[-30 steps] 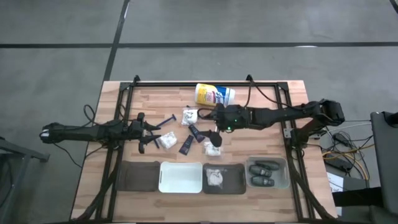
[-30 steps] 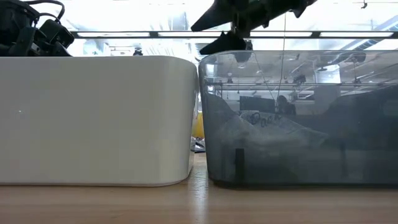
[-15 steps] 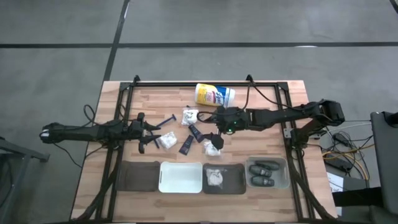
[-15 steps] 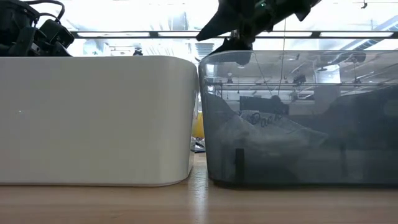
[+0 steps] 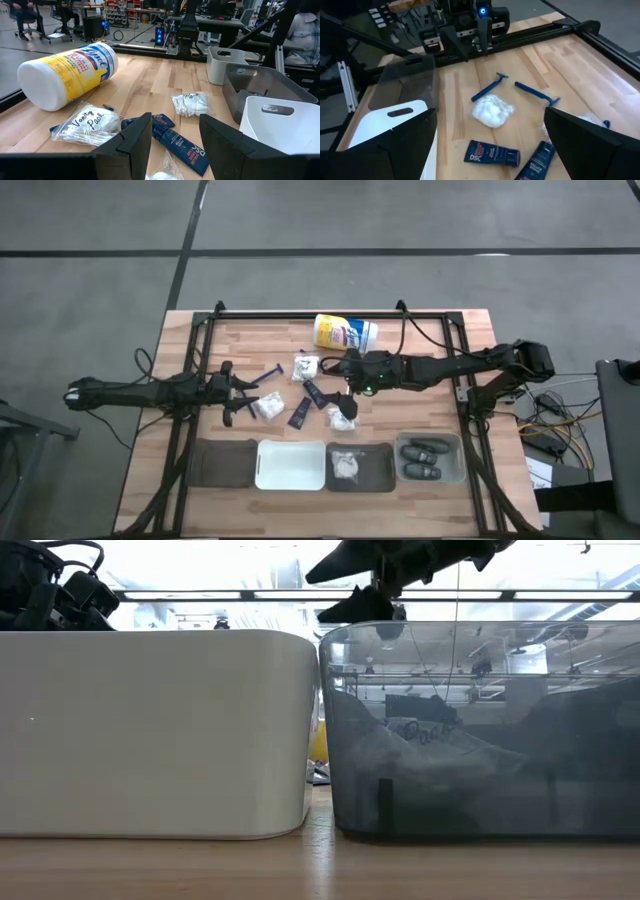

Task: Pick & Place Travel size toiletries
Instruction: Put the cotton pack into the right black bin

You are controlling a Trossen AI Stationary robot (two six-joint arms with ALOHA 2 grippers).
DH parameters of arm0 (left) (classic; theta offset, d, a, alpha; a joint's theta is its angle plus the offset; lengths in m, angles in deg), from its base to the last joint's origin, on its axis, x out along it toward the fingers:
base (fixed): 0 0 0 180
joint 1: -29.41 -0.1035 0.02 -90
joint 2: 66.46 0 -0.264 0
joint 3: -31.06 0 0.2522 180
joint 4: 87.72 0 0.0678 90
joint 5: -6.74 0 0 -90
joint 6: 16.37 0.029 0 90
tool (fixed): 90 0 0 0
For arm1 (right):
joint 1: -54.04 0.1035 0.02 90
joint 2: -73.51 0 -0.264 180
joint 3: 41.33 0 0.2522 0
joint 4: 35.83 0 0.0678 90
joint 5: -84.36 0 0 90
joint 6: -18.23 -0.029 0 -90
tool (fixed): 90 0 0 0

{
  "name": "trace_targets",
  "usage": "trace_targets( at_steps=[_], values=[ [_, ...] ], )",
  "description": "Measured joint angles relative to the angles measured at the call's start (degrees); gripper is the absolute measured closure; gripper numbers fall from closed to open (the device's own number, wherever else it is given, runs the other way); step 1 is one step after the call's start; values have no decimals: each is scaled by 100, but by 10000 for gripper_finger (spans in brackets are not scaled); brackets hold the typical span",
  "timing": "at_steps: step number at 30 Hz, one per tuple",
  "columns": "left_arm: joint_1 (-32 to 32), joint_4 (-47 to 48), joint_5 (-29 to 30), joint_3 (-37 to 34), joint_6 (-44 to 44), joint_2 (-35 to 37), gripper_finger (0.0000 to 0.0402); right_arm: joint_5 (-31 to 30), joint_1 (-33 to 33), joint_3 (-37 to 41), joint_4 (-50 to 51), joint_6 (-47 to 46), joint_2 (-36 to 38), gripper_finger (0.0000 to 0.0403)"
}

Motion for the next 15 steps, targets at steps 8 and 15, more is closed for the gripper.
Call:
trace_targets(
  at_steps=[8, 15],
  values=[
    [2, 0, 0, -1, -1, 1, 231, -98, -57, 11, 306, 610, -130, 39],
    [2, 0, 0, -1, 0, 2, 231, -91, -178, 17, 832, 360, -335, 39]
  ],
)
